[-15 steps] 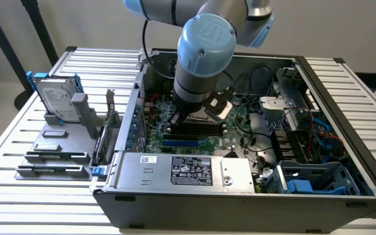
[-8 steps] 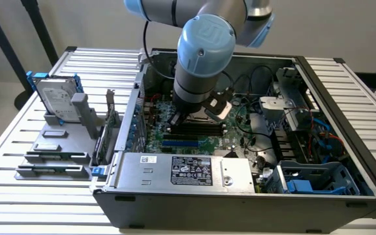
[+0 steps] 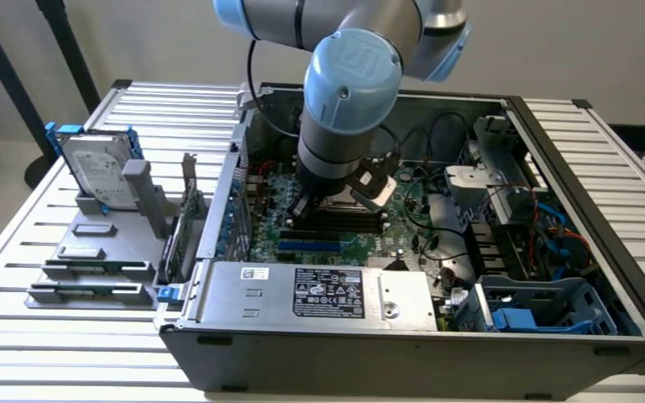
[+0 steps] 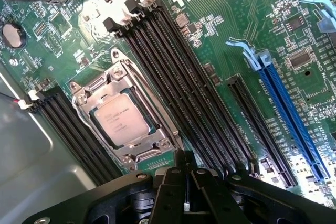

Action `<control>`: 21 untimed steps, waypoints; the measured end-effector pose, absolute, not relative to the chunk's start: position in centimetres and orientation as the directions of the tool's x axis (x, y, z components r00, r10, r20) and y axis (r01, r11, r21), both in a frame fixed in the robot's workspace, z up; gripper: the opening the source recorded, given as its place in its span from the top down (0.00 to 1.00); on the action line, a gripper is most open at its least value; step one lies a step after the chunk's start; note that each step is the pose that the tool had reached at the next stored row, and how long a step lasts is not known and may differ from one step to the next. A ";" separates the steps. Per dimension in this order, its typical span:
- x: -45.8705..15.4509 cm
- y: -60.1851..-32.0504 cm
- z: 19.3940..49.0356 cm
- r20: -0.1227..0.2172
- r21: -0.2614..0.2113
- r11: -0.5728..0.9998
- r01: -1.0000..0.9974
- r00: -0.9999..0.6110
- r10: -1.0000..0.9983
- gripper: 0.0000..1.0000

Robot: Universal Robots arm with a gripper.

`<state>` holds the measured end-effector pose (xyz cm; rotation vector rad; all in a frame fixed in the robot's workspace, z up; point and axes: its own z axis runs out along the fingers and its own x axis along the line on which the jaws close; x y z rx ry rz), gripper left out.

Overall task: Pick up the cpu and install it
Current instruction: 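Install the first cpu locking lever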

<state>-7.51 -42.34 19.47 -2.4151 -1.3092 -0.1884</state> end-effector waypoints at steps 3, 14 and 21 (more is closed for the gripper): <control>-7.5 -42.2 19.3 0.296 -0.268 -0.490 0.829 0.555 0.777 0.89; -7.5 -42.0 18.9 0.294 -0.265 -0.490 0.831 0.553 0.779 0.89; -7.5 -42.0 19.1 0.276 -0.253 -0.496 0.831 0.553 0.786 0.89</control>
